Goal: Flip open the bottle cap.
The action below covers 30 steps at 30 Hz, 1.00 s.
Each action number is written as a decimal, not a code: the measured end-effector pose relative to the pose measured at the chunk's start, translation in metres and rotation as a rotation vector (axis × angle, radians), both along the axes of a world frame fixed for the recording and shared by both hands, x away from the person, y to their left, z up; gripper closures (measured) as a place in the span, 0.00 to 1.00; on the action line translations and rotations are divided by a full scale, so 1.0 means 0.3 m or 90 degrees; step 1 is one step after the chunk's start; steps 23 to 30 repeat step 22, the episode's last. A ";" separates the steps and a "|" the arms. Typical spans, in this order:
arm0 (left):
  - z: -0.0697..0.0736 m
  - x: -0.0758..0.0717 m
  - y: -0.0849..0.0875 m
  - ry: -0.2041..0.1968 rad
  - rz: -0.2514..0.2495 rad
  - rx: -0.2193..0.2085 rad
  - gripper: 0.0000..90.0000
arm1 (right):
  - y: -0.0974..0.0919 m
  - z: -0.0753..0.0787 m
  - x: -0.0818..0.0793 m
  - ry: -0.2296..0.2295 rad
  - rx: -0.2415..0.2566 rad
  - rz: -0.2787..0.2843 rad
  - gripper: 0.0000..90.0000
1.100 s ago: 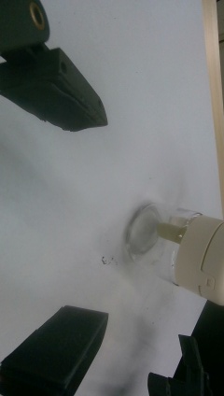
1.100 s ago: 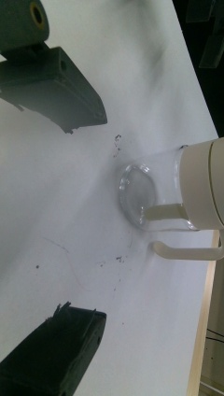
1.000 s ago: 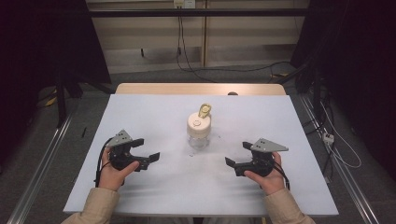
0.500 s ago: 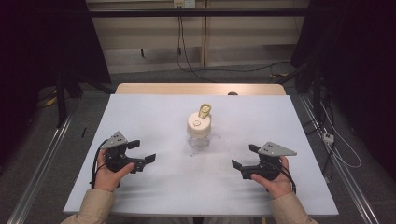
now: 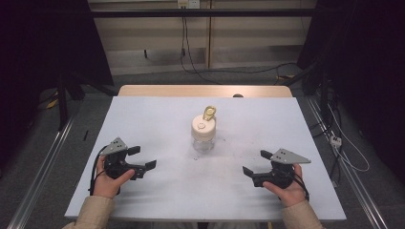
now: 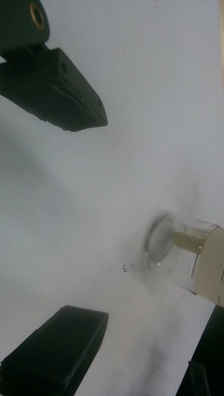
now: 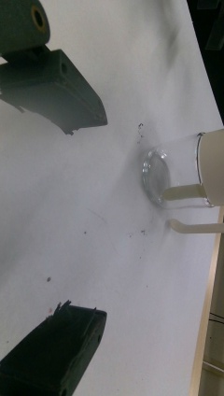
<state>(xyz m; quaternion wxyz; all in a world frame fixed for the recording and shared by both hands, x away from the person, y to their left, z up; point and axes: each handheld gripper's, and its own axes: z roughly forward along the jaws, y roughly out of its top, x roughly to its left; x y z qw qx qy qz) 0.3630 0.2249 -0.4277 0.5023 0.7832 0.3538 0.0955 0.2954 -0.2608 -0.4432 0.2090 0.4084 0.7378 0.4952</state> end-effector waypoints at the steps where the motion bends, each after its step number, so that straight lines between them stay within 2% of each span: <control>1: 0.000 -0.001 0.003 0.000 -0.001 0.001 0.07 | -0.005 0.000 -0.002 0.001 0.000 0.000 0.07; 13: -0.007 -0.010 0.033 0.004 0.013 -0.004 0.07 | -0.059 -0.008 -0.019 0.002 -0.001 -0.018 0.07; 30: -0.006 -0.016 0.037 -0.003 0.019 -0.003 0.07 | -0.062 -0.007 -0.017 -0.006 -0.003 -0.023 0.07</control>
